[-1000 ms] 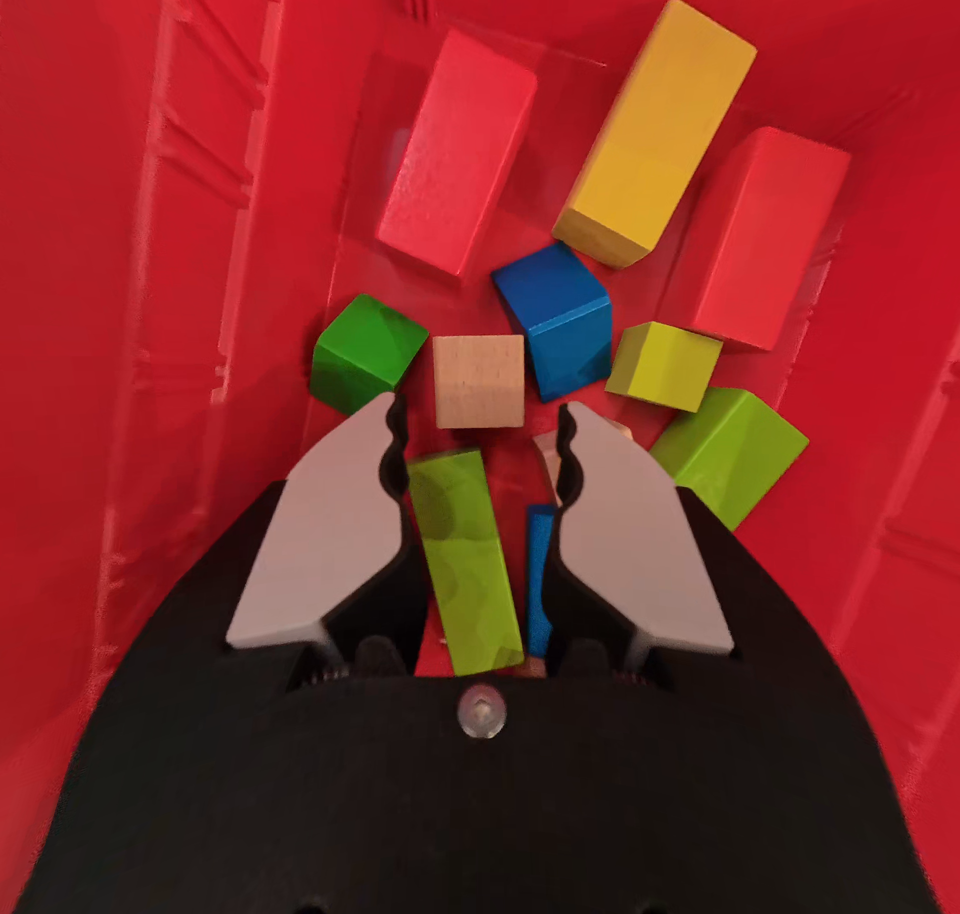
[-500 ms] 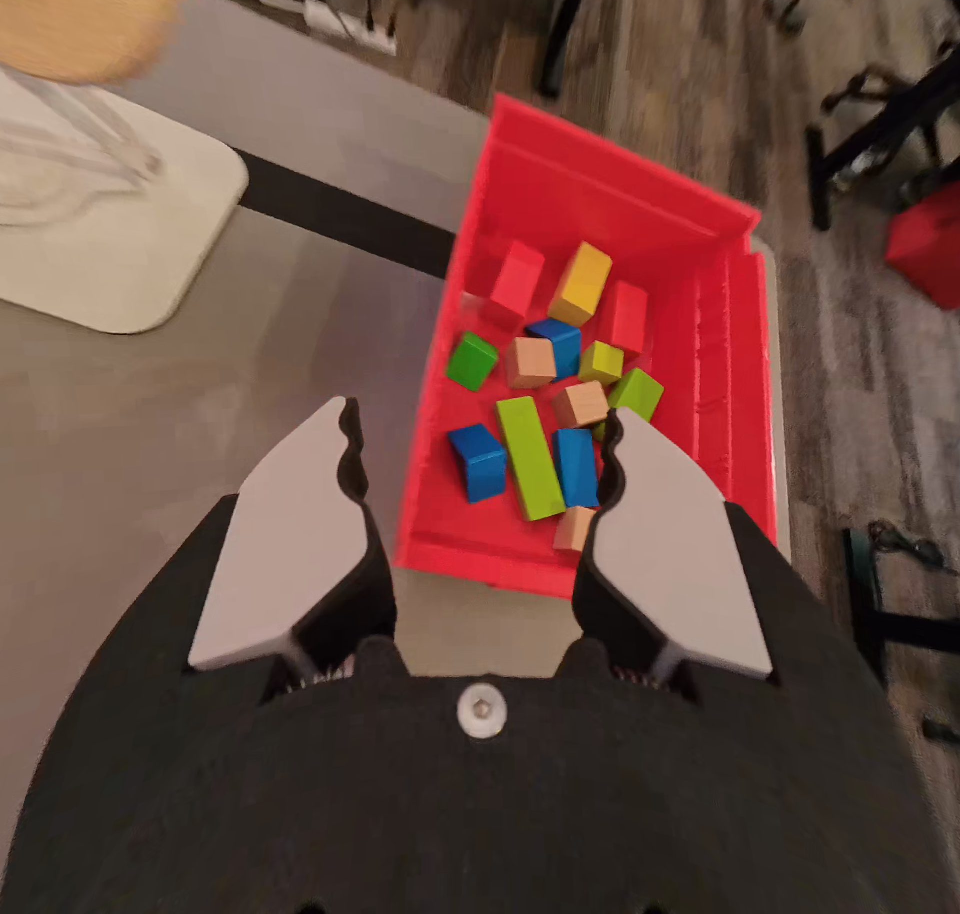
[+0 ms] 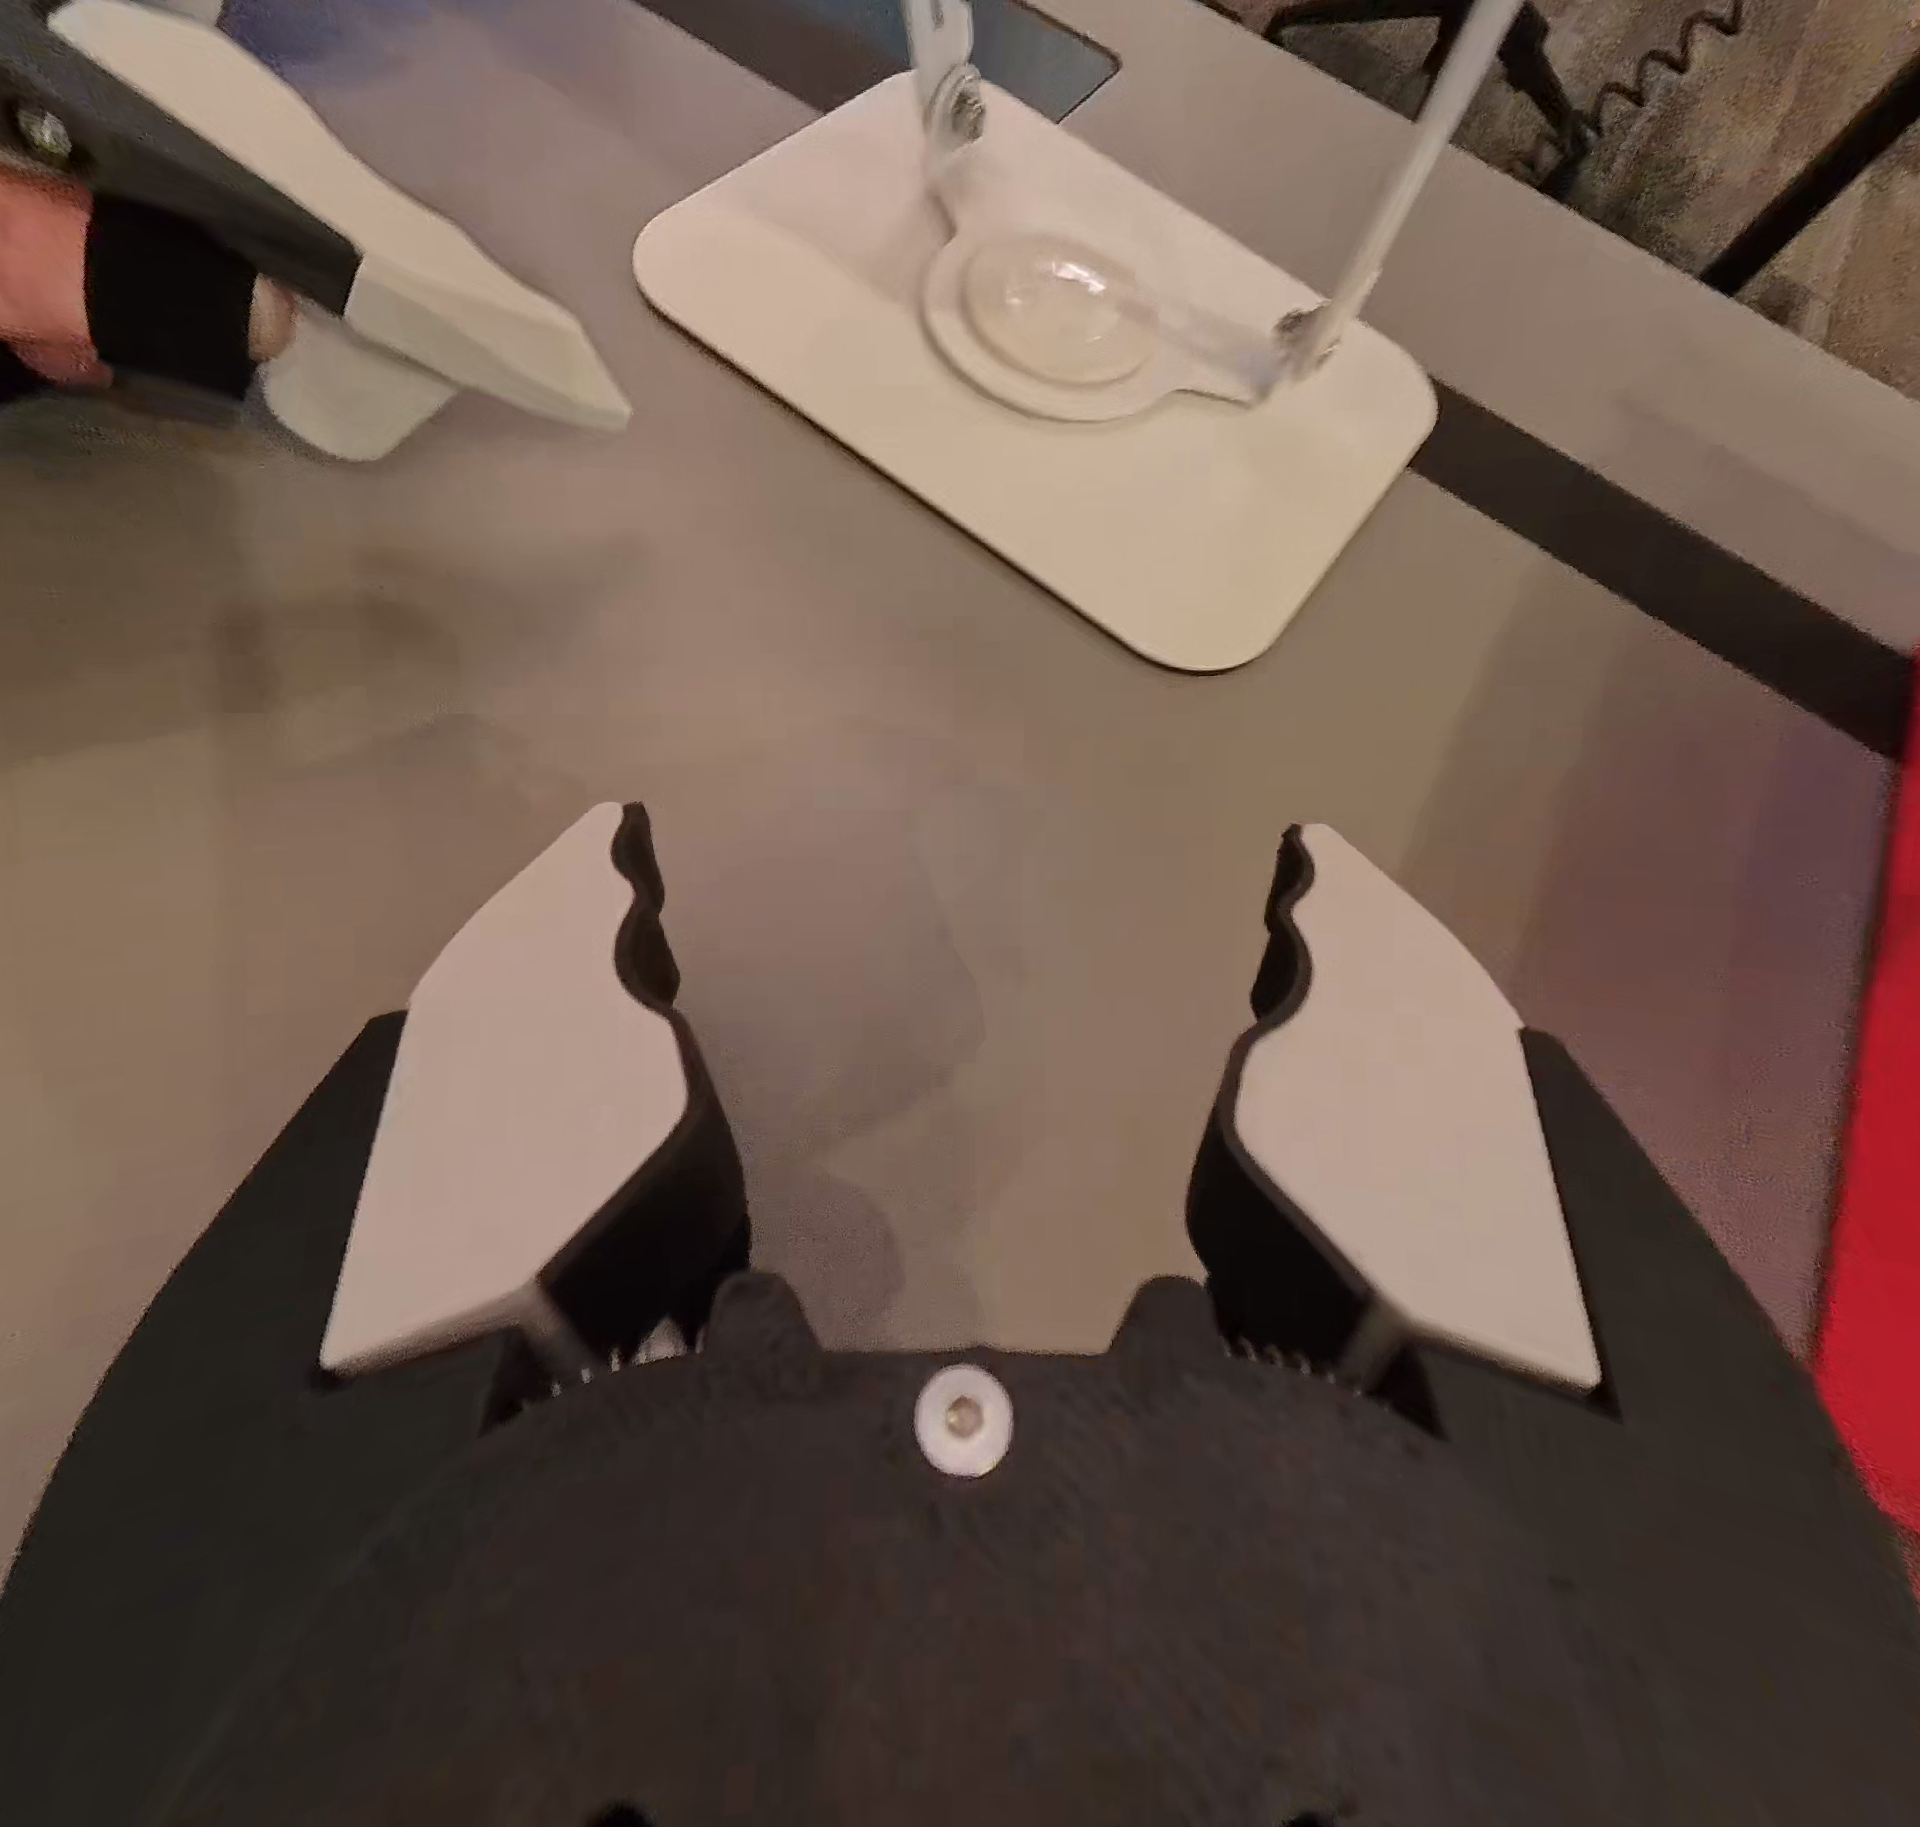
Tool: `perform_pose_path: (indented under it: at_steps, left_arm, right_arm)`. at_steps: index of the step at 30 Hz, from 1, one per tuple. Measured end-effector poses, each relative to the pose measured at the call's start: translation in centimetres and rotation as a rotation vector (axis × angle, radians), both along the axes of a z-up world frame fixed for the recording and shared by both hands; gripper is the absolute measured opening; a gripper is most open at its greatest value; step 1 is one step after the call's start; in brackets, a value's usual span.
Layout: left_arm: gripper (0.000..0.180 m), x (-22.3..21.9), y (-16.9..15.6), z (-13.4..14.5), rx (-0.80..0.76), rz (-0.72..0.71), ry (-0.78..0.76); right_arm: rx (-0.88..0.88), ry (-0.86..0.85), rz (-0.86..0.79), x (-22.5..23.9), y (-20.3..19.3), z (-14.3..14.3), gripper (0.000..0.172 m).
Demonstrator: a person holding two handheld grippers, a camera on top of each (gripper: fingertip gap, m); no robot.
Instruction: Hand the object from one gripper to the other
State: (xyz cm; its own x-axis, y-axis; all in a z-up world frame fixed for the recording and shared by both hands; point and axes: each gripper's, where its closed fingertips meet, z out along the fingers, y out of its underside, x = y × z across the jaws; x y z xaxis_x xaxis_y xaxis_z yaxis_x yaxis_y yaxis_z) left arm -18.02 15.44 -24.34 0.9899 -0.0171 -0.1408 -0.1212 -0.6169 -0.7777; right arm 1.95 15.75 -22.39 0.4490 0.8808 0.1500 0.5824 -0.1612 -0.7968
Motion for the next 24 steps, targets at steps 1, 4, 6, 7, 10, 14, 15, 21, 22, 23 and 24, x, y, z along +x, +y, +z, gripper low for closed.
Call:
perform_pose_path:
  at_steps: [1, 4, 6, 7, 10, 14, 15, 21, 22, 23, 24]
  left_arm:
    - [0.147, 0.1, 0.0, -0.3, -0.008, -0.001, -0.017]
    - [0.147, 0.1, 0.1, -0.6, -0.023, 0.001, -0.027]
    - [0.147, 0.1, 0.1, -0.5, -0.02, 0.001, -0.032]
    - [0.147, 0.1, 0.2, -0.5, -0.022, -0.001, -0.034]
    - [0.147, 0.1, 0.1, -0.6, -0.028, -0.005, -0.032]
    - [0.147, 0.3, 0.1, -0.9, -0.046, -0.016, -0.021]
    - [0.147, 0.3, 0.1, -1.0, -0.049, -0.016, -0.014]
    - [0.147, 0.7, -0.3, -1.0, -0.053, -0.023, 0.048]
    - [0.147, 0.7, -0.4, -1.1, -0.055, -0.022, 0.053]
    - [0.146, 0.8, -0.6, -1.1, -0.055, -0.023, 0.056]
    - [0.146, 0.8, -0.7, -1.0, -0.05, -0.023, 0.059]
  right_arm:
    - [0.009, 0.003, 0.009, -0.3, -0.1, -0.7, 0.108]
    - [-0.038, 0.008, 0.009, -0.5, -0.1, -2.2, 0.115]
    - [-0.054, -0.006, 0.001, -0.3, 0.1, -2.5, 0.117]
    - [-0.053, -0.008, 0.001, -0.2, 0.2, -2.6, 0.118]
    - [-0.002, -0.006, 0.008, -0.1, 0.1, -2.2, 0.114]
    - [0.033, -0.089, 0.009, 0.2, 0.2, -3.1, 0.115]
    - [0.049, -0.119, 0.008, 0.3, 0.3, -3.4, 0.115]
    - [0.099, -0.132, 0.006, 0.8, 0.6, -3.2, 0.113]
    - [0.11, -0.133, 0.004, 0.9, 0.6, -3.1, 0.113]
    - [0.121, -0.134, 0.005, 1.0, 0.6, -3.1, 0.112]
    - [0.13, -0.134, 0.006, 1.1, 0.6, -3.0, 0.111]
